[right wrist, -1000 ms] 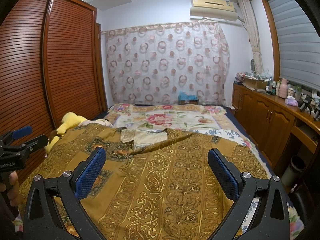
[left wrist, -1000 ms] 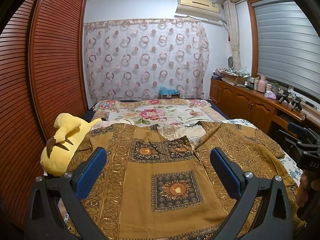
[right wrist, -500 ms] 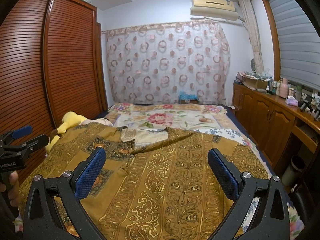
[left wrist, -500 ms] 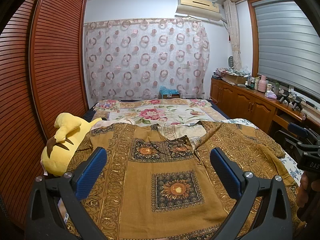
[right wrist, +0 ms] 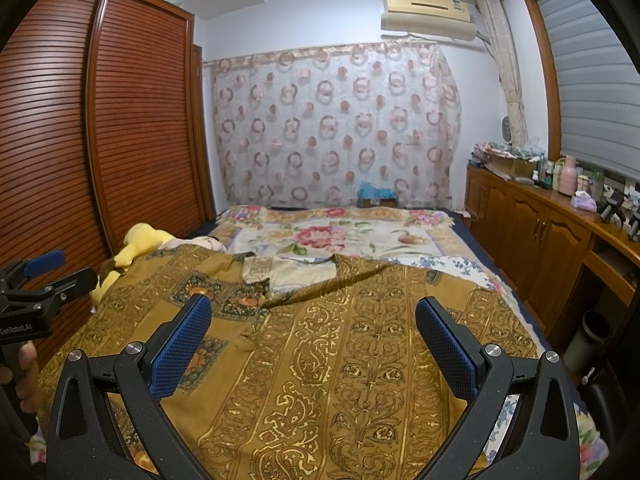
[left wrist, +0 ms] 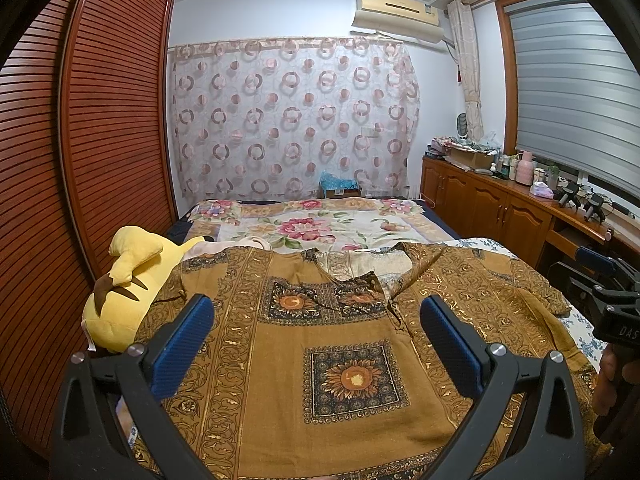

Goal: Fold small clothes

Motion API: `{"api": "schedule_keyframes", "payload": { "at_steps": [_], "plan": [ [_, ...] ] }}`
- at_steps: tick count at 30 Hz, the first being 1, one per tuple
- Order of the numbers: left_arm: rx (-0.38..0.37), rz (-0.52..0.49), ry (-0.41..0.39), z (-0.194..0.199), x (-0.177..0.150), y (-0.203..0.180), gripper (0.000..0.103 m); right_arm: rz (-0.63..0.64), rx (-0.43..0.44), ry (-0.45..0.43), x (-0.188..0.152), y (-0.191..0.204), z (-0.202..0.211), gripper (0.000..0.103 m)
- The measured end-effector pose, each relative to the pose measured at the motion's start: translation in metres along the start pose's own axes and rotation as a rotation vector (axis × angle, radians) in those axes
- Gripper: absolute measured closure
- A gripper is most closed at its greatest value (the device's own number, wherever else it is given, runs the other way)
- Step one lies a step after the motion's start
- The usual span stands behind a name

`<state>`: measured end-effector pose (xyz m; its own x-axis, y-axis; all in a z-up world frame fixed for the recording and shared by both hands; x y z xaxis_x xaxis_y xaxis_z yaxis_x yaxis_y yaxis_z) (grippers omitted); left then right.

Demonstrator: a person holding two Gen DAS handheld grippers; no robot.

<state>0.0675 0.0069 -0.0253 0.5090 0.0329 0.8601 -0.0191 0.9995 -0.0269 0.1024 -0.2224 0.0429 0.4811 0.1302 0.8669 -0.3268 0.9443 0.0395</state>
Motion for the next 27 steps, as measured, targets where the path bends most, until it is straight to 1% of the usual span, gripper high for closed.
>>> {"api": "schedule_keyframes", "payload": {
  "at_steps": [23,27],
  "plan": [
    [-0.001,0.0,-0.001,0.0006,0.0003,0.0004,0.0,0.001,0.001,0.0,0.0004,-0.0003,0.0023,0.0],
    [0.006,-0.003,0.009,-0.0017,-0.0007,0.0044,0.0,0.003,0.016,0.013,-0.0044,0.0017,-0.0023,0.0]
  ]
}}
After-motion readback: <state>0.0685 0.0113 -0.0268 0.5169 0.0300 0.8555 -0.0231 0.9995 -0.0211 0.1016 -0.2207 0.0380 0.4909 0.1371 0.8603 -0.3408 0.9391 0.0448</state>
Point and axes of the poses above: each gripper's, at about its wrist camera, not at the fingertips, and z roughly against the way its jaws point, y to its left, x to its top, the point moved 8 cm from there along -z, roughly the way its jaws point, and after that the axes turned 7 degrees about y, right-handed, at the moved point
